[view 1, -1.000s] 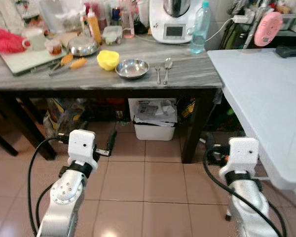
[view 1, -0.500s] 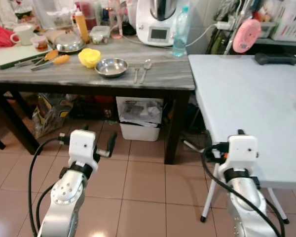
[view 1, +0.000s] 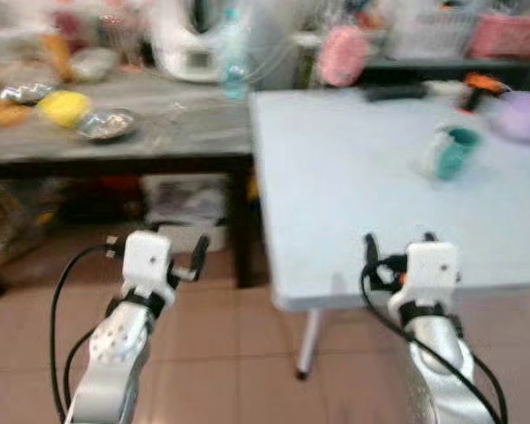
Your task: Setting the table
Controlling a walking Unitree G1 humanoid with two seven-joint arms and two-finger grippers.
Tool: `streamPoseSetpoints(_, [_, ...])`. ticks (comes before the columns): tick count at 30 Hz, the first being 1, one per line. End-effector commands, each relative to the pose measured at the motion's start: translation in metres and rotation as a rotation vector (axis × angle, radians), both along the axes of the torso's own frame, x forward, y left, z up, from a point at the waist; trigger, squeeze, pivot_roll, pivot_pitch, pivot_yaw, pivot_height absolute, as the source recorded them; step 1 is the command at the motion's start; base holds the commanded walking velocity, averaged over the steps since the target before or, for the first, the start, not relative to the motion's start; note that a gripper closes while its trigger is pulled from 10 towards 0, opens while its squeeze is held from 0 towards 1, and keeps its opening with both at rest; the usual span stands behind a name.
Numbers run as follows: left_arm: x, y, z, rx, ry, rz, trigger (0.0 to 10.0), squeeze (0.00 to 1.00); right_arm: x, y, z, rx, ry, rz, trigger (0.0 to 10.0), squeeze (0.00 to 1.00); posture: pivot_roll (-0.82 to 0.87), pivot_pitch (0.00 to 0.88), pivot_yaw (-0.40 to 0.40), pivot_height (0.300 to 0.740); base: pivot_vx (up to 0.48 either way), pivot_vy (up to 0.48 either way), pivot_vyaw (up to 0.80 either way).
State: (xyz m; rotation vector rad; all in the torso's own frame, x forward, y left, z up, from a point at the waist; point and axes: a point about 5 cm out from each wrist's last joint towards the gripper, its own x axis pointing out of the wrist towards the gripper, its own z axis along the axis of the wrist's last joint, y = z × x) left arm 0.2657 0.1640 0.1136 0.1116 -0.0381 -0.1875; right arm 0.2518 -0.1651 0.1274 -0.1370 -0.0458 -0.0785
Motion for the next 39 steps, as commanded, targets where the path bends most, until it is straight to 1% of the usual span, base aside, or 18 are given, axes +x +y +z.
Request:
streamPoseSetpoints(1, [0.001, 0.001, 0.004, 0.0, -0.017, 0.001, 10.0, 0.0, 0.002, -0.001, 0.003, -0.001, -0.015, -0.008, 10.0, 0.0, 0.02, 0.03, 0.052, 0.74, 0.0, -0.48, -0.43])
streamPoseSetpoints(6, [0.0, 0.003, 0.003, 0.007, -0.018, 0.004, 10.0, 0.0, 0.003, 0.0, 0.003, -0.004, -0.018, -0.001, 10.0, 0.0, 0.02, 0.028, 0.05, 0.74, 0.0, -0.48, 0.0])
streamPoseSetpoints(18, [0.002, 0.0, 0.004, 0.003, -0.023, -0.006, 10.0, 0.0, 0.005, 0.0, 0.003, -0.007, -0.024, 0.0, 10.0, 0.0, 0.02, 0.027, 0.058, 0.74, 0.0, -0.462, 0.0])
streamPoseSetpoints(22, [0.003, -0.002, 0.006, -0.009, -0.038, -0.029, 10.0, 0.0, 0.004, 0.001, 0.002, -0.004, -0.023, 0.0, 10.0, 0.0, 0.02, 0.028, 0.064, 0.74, 0.0, 0.0, 0.0])
streamPoseSetpoints(23, [0.003, -0.002, 0.006, -0.009, -0.038, -0.029, 10.0, 0.0, 0.004, 0.001, 0.002, -0.004, -0.023, 0.0, 10.0, 0.0, 0.02, 0.028, 0.064, 0.74, 0.0, 0.0, 0.0])
streamPoseSetpoints(25, [0.002, -0.005, 0.005, -0.015, -0.025, -0.063, 10.0, 0.0, 0.004, 0.001, 0.002, -0.004, -0.023, 0.0, 10.0, 0.0, 0.02, 0.029, 0.066, 0.74, 0.0, 0.0, 0.0])
streamPoseSetpoints(29, [0.002, -0.005, 0.006, -0.018, -0.024, -0.088, 10.0, 0.0, 0.004, 0.001, 0.002, -0.004, -0.025, 0.006, 10.0, 0.0, 0.02, 0.032, 0.071, 0.74, 0.0, 0.0, 0.0])
streamPoseSetpoints(36, [0.003, -0.006, 0.007, -0.03, -0.027, -0.107, 10.0, 0.0, 0.002, 0.002, 0.001, -0.007, -0.025, 0.012, 10.0, 0.0, 0.02, 0.035, 0.072, 0.74, 0.32, 0.0, 0.0])
streamPoseSetpoints(39, [0.001, -0.009, 0.007, -0.045, -0.023, -0.123, 10.0, 0.0, 0.002, 0.004, 0.001, -0.008, -0.024, 0.02, 10.0, 0.0, 0.02, 0.036, 0.072, 0.74, 0.412, 0.0, 0.0])
